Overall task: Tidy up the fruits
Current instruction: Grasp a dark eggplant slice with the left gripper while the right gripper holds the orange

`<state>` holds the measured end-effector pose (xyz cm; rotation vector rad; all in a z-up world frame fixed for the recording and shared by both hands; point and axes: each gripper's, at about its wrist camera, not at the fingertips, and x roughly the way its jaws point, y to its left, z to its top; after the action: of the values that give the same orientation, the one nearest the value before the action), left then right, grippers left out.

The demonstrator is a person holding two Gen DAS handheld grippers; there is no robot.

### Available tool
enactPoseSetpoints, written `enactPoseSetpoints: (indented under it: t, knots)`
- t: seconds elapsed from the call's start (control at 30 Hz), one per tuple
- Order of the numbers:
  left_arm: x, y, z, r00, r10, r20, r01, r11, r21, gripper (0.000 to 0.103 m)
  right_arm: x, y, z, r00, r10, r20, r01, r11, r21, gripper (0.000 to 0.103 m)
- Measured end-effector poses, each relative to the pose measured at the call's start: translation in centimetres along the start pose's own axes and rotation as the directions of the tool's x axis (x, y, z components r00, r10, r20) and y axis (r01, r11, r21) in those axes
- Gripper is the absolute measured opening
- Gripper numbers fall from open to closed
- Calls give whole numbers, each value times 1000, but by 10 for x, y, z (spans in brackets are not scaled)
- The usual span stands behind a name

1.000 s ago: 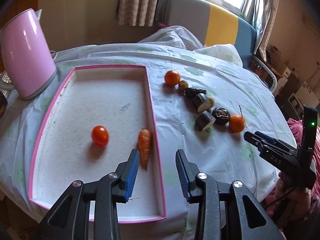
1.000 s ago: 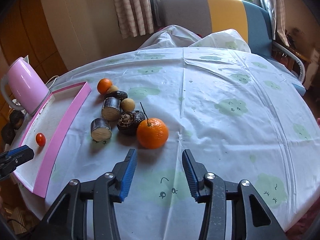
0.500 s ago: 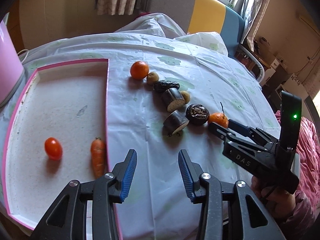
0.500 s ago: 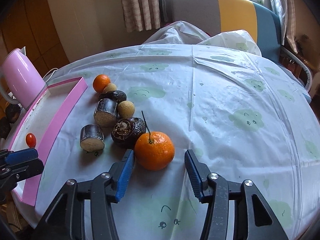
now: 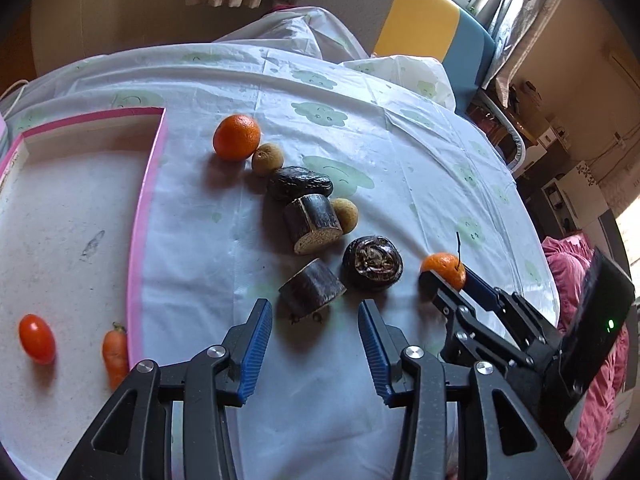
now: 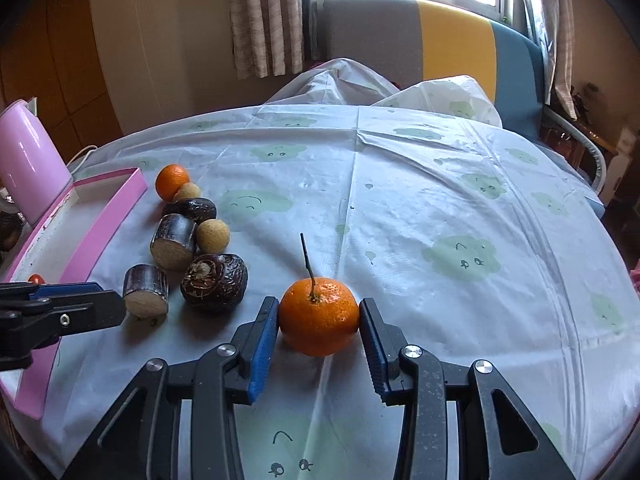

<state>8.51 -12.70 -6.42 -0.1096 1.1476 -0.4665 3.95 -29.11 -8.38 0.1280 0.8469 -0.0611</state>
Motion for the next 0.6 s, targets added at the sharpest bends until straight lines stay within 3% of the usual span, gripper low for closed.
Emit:
enactPoseSetpoints:
  t: [0.3, 0.37, 0.6]
  knots:
    - [22, 3, 8, 1000, -12, -29, 10, 999, -52, 45, 6, -1, -6, 1000, 13, 12, -13, 1000, -3, 41]
    - [23, 4, 7, 1000, -10, -14, 9, 999, -47, 40, 7, 1, -6, 1000, 4, 15, -4, 1000, -18, 41]
    - [18, 2, 1, 1000, -5, 11, 5, 1000, -2, 40, 9, 1, -7, 1000, 3, 24, -2, 999, -35, 40]
